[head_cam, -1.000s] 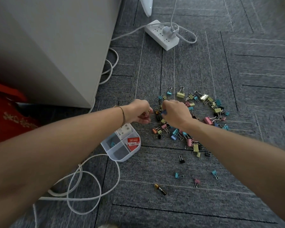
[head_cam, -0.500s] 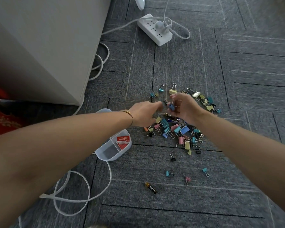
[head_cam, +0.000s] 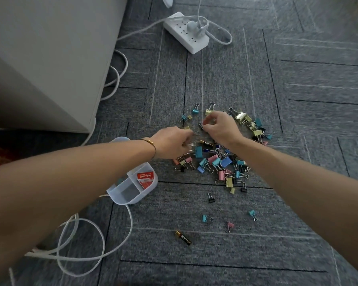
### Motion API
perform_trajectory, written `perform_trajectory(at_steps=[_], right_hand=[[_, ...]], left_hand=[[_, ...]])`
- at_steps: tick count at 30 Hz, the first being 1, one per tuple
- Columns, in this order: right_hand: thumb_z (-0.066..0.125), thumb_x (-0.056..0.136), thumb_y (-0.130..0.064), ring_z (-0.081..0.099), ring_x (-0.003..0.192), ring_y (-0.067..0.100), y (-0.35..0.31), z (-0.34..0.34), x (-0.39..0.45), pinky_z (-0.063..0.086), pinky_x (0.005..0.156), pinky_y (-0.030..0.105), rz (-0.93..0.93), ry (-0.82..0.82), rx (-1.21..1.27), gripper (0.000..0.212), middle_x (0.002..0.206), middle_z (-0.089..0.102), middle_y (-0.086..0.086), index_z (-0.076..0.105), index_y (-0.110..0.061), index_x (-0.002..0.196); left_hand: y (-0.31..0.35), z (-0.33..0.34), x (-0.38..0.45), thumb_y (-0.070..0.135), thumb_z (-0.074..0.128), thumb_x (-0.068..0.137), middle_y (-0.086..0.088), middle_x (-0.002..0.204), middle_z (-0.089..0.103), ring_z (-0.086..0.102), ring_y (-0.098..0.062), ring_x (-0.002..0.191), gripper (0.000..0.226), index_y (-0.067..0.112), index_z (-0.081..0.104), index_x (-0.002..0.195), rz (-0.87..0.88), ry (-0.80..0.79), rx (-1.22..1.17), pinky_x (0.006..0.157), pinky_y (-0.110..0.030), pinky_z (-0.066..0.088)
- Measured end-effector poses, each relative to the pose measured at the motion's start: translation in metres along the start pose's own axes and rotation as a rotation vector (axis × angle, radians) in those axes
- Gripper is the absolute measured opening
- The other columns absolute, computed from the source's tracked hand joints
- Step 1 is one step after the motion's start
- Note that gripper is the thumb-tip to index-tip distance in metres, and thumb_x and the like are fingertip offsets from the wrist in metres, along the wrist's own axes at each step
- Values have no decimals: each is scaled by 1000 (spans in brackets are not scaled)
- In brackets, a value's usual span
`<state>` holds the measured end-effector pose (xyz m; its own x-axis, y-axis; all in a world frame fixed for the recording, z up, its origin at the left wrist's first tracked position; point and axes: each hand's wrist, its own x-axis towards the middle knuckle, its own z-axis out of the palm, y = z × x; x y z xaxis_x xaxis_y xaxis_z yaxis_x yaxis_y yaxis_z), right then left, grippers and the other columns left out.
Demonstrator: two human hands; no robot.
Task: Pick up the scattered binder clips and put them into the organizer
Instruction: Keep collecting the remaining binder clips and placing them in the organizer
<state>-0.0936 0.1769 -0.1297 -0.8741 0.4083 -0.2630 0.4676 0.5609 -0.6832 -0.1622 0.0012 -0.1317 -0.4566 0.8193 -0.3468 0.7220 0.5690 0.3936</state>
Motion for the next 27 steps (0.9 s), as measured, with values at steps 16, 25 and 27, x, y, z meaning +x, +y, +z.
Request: perform_trajectory(at_steps=[16,25,27], right_hand=[[61,87,-10,62,80,26,-12,34,13,52,65,39,-227,-72,-498,12,85,61,2,51,-16,89],[58,91,1,54,69,17,-5,-27,-7,38,49,20,289,-300,617,15,87,66,11,66,-3,102],[65,91,-9,47,62,11,4,-36,-14,34,50,20,276,-336,567,4,77,60,3,63,-6,91]], left_hand=[[-11,-25,-22,23,65,93,-2,70,65,62,-16,59,17,13,61,80,-482,-81,-1152,50,-25,41],[13,-2,-9,33,73,91,11,88,59,54,-8,71,28,27,58,114,-255,41,-295,65,-31,48],[18,2,-4,38,72,91,10,91,61,57,-12,75,36,28,55,121,-217,29,-180,71,-34,51]])
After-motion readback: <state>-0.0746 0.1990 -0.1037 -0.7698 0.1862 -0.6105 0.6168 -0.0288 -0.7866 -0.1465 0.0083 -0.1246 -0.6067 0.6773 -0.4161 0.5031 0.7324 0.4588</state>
